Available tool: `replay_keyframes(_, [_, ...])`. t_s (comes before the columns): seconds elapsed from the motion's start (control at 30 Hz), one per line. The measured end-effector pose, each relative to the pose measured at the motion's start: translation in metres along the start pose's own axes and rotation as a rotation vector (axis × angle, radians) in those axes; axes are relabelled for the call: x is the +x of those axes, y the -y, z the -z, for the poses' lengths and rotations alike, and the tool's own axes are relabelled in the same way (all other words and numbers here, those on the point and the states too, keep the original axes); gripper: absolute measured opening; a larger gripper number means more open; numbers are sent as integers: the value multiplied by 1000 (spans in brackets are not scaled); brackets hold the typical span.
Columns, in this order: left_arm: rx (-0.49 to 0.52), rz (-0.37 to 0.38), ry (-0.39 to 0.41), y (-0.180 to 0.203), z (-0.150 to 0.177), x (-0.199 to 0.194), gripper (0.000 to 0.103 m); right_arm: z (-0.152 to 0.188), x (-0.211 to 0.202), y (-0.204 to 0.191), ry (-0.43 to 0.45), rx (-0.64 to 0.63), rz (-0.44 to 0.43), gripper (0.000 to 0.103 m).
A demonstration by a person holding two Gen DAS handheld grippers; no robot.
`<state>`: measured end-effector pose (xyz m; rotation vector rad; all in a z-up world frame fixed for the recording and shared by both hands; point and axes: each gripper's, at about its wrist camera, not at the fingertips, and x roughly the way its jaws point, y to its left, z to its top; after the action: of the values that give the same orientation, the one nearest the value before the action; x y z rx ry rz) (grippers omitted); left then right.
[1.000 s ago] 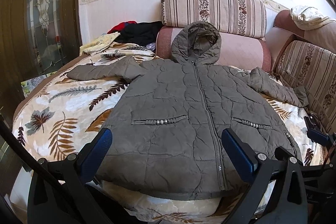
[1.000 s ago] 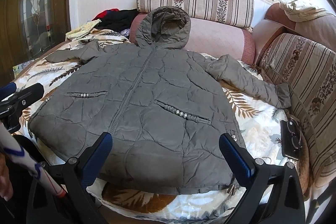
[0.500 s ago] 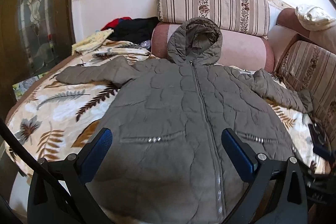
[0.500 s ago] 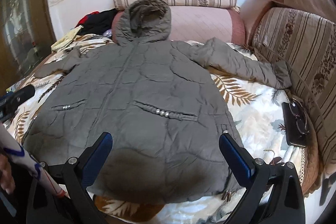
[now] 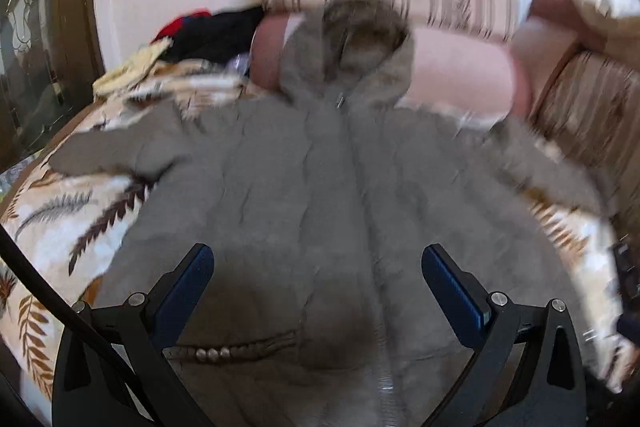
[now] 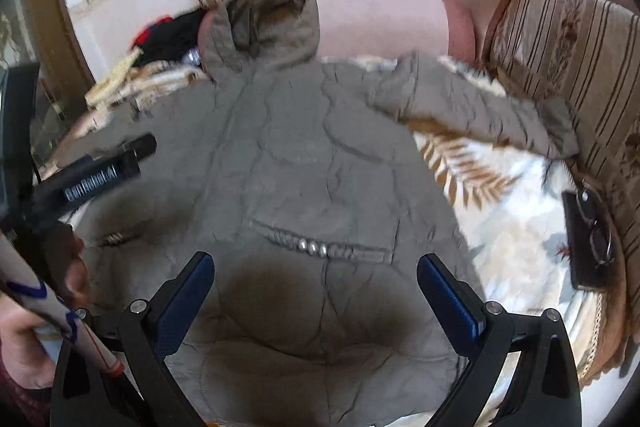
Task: Fold large clothes
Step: 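Move the right tool toward the jacket sleeve beside the striped cushion, then grasp the sleeve cuff with the right tool and lift it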
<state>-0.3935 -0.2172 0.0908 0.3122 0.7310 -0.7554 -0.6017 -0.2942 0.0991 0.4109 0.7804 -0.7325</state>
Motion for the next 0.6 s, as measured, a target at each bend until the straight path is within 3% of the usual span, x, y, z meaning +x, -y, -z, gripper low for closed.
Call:
replay_keyframes(0.07, [4,12,-82,0,-4,20,103,4,12,-1,-22,-20,26,103])
replay_keyframes(0.17, [-2,-19,-70,-5,-8,28,103,-5,28,7,-41,7,23,103])
replay_keyframes(0.33, [-52,34,-107,-11,-9,32,103,-27,39,37,-59,101,8,103])
replay_keyframes(0.47, [-33,28,-92,-3,-11,31,103,-43,42,66,-67,131,89,103])
replay_keyframes(0.6, [0,20,-93,4,-10,32,103,-51,35,82,-51,164,76,103])
